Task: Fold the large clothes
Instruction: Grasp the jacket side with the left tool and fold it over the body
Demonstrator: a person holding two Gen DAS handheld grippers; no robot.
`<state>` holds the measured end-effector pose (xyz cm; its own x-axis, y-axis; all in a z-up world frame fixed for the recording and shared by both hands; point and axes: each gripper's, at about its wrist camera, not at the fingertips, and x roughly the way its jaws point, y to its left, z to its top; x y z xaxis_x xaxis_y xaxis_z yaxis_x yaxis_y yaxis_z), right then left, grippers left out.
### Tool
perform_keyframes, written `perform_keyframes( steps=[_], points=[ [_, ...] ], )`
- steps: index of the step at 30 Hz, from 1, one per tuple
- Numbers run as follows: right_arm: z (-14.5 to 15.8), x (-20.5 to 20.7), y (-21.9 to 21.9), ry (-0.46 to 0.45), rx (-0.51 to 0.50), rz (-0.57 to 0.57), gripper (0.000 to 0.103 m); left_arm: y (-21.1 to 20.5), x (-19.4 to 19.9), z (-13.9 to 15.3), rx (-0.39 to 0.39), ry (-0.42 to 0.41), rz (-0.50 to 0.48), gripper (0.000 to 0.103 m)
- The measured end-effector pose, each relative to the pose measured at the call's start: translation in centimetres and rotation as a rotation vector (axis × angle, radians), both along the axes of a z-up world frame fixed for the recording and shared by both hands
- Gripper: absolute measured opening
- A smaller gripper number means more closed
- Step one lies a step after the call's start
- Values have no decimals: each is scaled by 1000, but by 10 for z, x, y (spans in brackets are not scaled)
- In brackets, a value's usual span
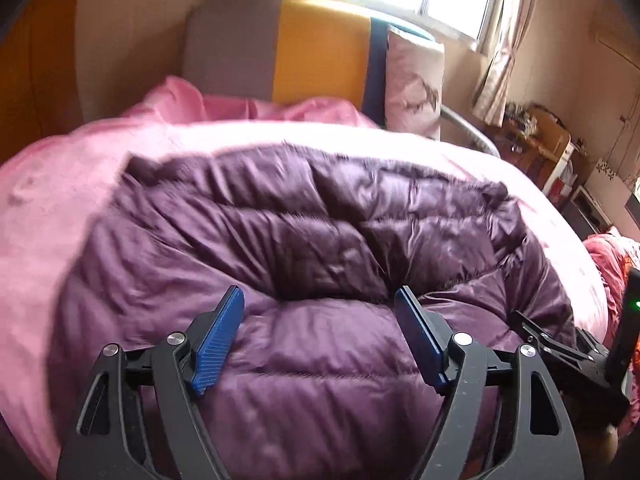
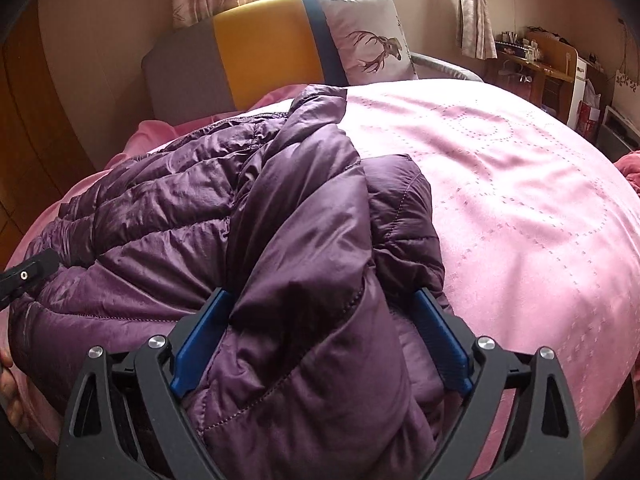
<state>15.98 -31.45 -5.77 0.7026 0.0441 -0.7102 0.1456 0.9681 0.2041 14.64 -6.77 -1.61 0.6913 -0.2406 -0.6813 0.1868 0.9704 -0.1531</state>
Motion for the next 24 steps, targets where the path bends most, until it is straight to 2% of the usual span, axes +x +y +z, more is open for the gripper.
perform_keyframes(
  steps=[3,6,13,20,24],
  points=[
    [5,0,-4,10,34,-4,97,12,-12,13,22,-43,20,77],
    [10,-1,-7,20,45,-8,101,27,-19,18,29,-60,47,81],
    [14,-6,-12,39,51,-26,101,73,-27,19,13,-64,148,81],
    [11,-5,-16,50,62,-35,101,123,-27,1,-10,11,238,82],
    [9,-5,-18,52,73,-32,101,151,-26,-21,-52,86,280,82]
  ],
)
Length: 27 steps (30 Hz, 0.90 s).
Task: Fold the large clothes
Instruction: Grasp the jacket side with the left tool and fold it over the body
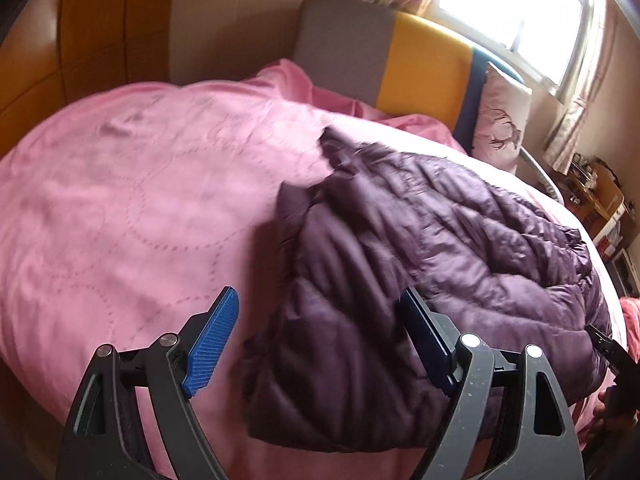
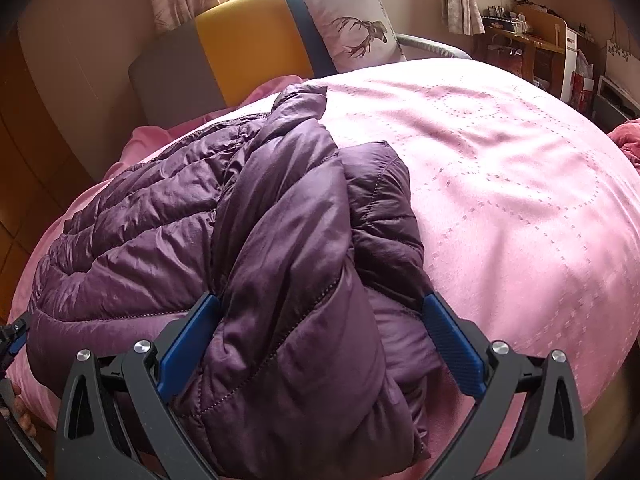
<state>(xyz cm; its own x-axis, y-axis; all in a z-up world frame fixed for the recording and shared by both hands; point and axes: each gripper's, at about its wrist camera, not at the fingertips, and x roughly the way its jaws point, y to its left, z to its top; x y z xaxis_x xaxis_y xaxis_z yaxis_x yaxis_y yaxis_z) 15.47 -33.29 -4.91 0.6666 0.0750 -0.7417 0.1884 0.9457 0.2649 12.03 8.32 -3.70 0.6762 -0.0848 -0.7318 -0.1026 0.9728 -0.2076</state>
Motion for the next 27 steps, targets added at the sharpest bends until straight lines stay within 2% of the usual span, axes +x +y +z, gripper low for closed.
perform_keyframes(
  steps=[3,7,9,13,18,20,22,27],
  points=[
    [-3,0,-2,0,15,5,101,16,0,-26,-104,65,-16,73],
    [-9,-2,-9,-4,42,13,101,15,-7,-45,-103,58,-43,72],
    [-11,-3,-10,-3,47,19,101,19,-9,-47,-129,57,-39,72],
    [-9,-5,-14,7,58,25,101,23,-15,-35,-136,55,-22,72],
    [-1,-14,-32,12,116,11,101,23,-38,8,-47,-78,31,74],
    [-3,-21,-43,8,180,8,101,14,-43,23,-40,-131,-3,74],
    [-7,-26,-50,4,228,18,101,-2,-43,34,-43,-155,-78,74],
    [-9,-32,-54,-8,254,40,101,-56,-25,39,-96,-133,-273,74]
  ],
)
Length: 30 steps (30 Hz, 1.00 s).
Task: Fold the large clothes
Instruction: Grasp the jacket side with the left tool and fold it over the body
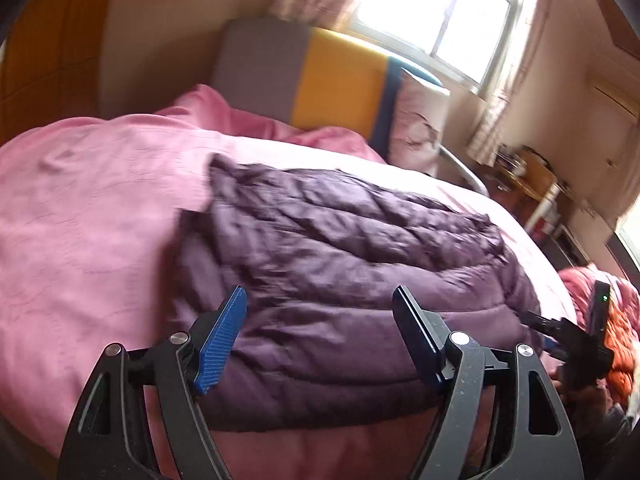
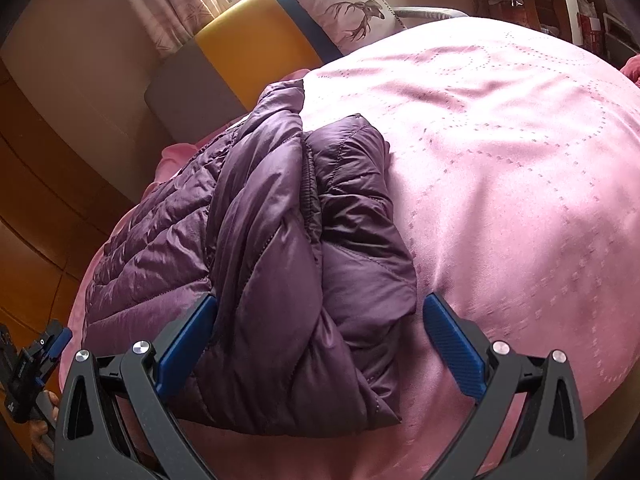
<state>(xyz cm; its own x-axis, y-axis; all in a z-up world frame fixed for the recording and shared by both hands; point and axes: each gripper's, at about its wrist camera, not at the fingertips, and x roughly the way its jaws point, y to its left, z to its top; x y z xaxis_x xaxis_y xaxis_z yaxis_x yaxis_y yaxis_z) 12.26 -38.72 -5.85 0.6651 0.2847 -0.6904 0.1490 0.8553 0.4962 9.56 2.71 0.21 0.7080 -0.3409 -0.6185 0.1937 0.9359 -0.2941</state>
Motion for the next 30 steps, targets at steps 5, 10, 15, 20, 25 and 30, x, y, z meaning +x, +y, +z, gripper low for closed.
perform_keyframes(
  steps=[5,10,15,20,25,30],
  points=[
    [-4,-4,-7,-9,52,17,101,-51,22,-7,29,51,-80,67],
    [-5,-2,-8,-15,167,82,99,-88,48,-26,121,114,-96,65],
    [-10,4,-1,5,241,134,77,-104,57,-40,175,135,-106,65],
    [-19,5,-2,5,342,142,52,-109,60,-53,199,146,-112,65],
    [-4,2,5,-19,337,170,36,-107,65,-63,164,165,-110,65],
    [23,-2,19,-58,266,211,33,-106,61,-67,158,156,-108,65]
  ],
)
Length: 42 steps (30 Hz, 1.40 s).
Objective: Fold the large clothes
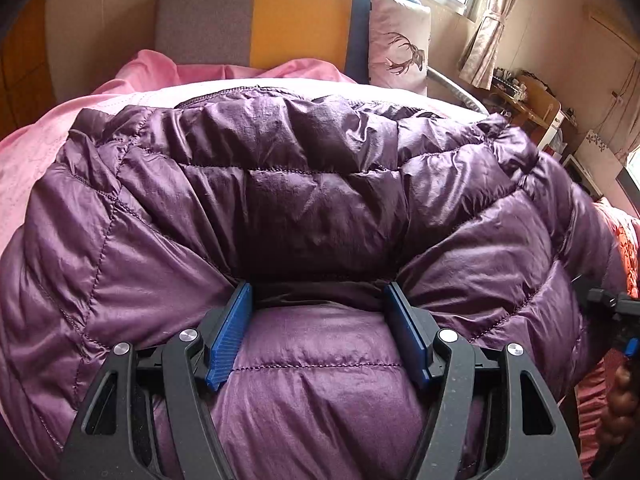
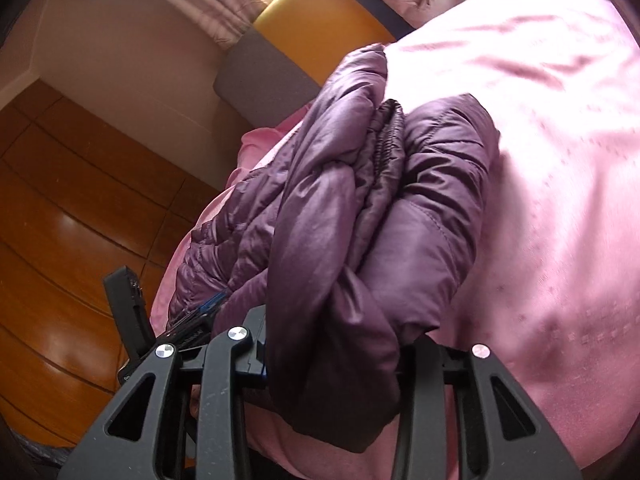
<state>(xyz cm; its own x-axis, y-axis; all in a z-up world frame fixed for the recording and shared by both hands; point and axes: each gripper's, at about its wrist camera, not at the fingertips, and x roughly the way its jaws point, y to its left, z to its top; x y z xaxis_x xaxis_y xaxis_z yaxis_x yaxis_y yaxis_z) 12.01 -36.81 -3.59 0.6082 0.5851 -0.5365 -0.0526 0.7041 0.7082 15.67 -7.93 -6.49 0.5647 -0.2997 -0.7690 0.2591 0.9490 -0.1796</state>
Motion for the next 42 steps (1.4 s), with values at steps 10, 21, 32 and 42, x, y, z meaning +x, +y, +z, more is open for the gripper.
perform_keyframes(
  steps=[10,21,32,42],
  points=[
    [42,-1,35,-64,-112,42,30,6,-2,-2,-35,-11,-9,65],
    [91,11,118,-158,-190,175,28,27,1,1,-159,4,-30,65],
    [109,32,206,-180,-372,292,28,140,-32,44,-299,-48,31,64],
    [69,29,307,-166,-590,456,33,246,-43,97,-540,-164,120,70]
  ],
)
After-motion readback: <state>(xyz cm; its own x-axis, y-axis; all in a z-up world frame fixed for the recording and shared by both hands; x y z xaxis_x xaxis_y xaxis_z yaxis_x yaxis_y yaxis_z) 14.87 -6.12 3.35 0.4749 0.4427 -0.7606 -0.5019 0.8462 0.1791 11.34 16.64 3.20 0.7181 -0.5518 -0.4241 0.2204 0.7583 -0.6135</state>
